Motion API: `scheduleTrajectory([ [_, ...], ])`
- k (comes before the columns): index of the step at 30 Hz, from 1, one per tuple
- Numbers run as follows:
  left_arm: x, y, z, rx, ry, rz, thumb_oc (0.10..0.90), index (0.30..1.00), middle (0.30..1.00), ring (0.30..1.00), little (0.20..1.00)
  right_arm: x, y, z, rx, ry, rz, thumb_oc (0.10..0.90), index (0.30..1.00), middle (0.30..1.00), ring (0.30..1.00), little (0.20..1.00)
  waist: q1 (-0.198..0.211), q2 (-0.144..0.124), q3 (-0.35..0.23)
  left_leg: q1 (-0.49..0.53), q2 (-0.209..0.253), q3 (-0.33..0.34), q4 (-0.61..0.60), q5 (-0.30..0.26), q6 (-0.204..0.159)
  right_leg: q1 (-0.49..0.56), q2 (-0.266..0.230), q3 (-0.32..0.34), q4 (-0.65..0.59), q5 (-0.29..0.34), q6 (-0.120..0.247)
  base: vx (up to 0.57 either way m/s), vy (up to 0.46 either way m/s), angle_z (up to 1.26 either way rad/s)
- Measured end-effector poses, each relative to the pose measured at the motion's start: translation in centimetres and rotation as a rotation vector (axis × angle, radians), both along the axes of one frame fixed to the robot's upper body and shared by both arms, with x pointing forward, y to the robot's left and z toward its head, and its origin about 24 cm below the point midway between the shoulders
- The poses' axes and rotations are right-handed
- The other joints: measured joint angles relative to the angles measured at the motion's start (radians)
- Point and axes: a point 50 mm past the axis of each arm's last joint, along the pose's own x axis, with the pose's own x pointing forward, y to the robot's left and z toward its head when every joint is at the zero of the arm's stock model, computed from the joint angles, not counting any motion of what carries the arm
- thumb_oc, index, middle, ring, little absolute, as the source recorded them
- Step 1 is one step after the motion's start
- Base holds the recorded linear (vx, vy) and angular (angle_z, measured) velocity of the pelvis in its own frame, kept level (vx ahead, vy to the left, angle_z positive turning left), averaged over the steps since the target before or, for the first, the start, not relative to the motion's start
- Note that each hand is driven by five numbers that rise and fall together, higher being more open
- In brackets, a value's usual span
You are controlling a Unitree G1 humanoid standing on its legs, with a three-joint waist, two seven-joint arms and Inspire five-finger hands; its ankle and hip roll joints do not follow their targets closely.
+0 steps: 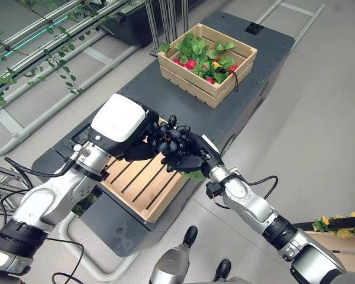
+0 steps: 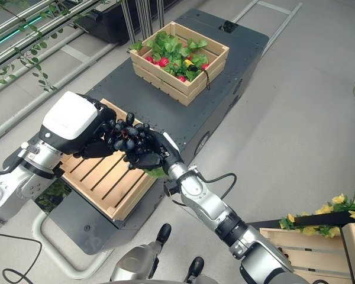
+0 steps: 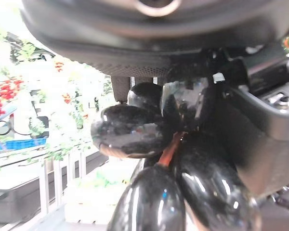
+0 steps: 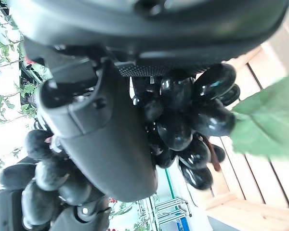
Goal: Pick up the fruits from the basket on one side to the basket on the other side
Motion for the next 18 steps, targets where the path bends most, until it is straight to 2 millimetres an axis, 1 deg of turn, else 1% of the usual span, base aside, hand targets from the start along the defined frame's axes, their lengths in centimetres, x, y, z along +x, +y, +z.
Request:
scheduleTrajectory([
  [9, 0.04, -0.24, 0.04, 0.005, 0.004, -0.013, 0.4, 0.3, 0.3, 0.3, 0.3, -0.03, -0.01, -0.06, -0.004, 0.001, 0.003, 0.4, 0.3, 0.3, 0.3, 0.3, -0.008, 0.0, 0.0, 0.0, 0.0, 0.004, 0.0, -0.001, 0.001, -0.001, 0.0, 0.002, 0.0, 0.0, 0.0, 0.0, 0.0, 0.0],
  [10, 0.05, -0.24, 0.04, 0.006, 0.007, -0.012, 0.428, 0.342, 0.342, 0.342, 0.342, -0.02, -0.03, -0.07, -0.005, 0.001, 0.003, 0.4, 0.3, 0.3, 0.3, 0.3, -0.008, 0.0, 0.0, 0.0, 0.0, 0.007, 0.0, -0.001, 0.001, -0.001, 0.0, 0.003, 0.0, 0.0, 0.0, 0.0, 0.0, 0.0],
  [11, 0.05, -0.27, 0.04, 0.007, 0.01, -0.013, 0.525, 0.488, 0.488, 0.488, 0.488, -0.02, -0.05, -0.08, -0.005, 0.001, 0.002, 0.4, 0.3, 0.3, 0.3, 0.3, -0.009, 0.0, 0.0, 0.0, 0.0, 0.01, 0.0, -0.001, 0.001, -0.001, 0.0, 0.003, 0.0, 0.0, 0.0, 0.0, 0.0, 0.0],
  [12, 0.04, -0.31, 0.05, 0.008, 0.011, -0.014, 0.591, 0.587, 0.587, 0.587, 0.587, -0.01, -0.08, -0.08, -0.006, 0.001, 0.001, 0.4, 0.3, 0.3, 0.3, 0.3, -0.009, 0.0, 0.0, 0.001, 0.001, 0.012, 0.0, -0.001, 0.001, -0.001, -0.001, 0.003, 0.0, 0.0, 0.0, 0.0, 0.0, 0.0],
  [13, 0.03, -0.35, 0.05, 0.01, 0.014, -0.015, 0.8, 0.9, 0.9, 0.9, 0.9, -0.01, -0.1, -0.09, -0.007, 0.001, 0.001, 0.4, 0.3, 0.3, 0.3, 0.3, -0.009, 0.0, 0.0, 0.001, 0.001, 0.014, 0.0, -0.001, 0.002, -0.001, -0.001, 0.005, -0.001, 0.0, 0.0, 0.0, 0.0, 0.0],
  [18, 0.04, -0.29, 0.2, -0.04, 0.031, -0.021, 0.8, 0.9, 0.9, 0.9, 0.9, 0.01, -0.15, -0.09, -0.009, 0.0, -0.001, 0.4, 0.3, 0.3, 0.3, 0.3, -0.013, 0.0, 0.0, 0.002, 0.001, 0.022, 0.0, -0.001, 0.002, -0.002, -0.002, 0.008, -0.001, 0.002, 0.002, -0.03, -0.009, -0.04],
])
